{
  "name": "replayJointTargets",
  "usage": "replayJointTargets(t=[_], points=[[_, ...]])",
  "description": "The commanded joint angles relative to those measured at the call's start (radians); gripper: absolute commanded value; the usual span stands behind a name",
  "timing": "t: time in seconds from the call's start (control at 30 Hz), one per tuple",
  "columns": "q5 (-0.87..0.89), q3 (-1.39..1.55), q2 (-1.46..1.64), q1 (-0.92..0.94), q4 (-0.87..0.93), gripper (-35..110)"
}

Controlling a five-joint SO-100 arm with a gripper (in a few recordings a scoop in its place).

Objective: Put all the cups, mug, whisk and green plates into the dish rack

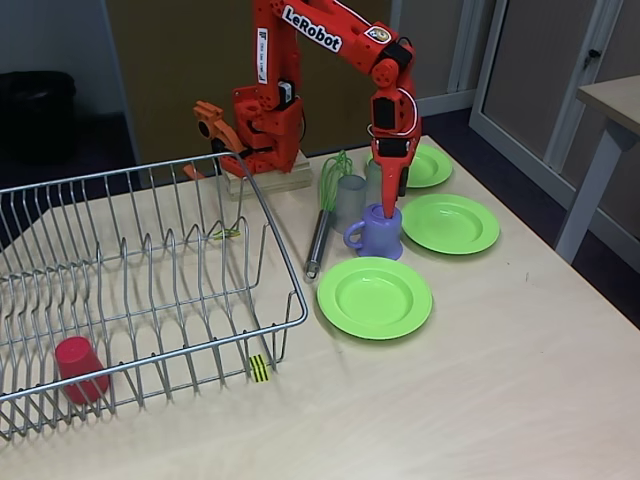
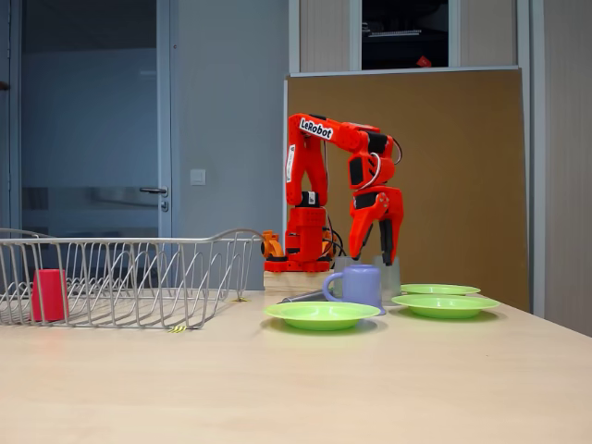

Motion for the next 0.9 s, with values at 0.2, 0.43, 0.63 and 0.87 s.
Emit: replayJointTargets(t=[0.2,0.43,0.63,0.87], points=[[-0.104,0.063,0.021,0.058,-0.043,45],[-0.124,0.101,-0.031,0.071,-0.141,44],[-0.118,0.144,-0.055,0.069,-0.229,43],[-0.137,0.176,-0.077,0.081,-0.295,33]])
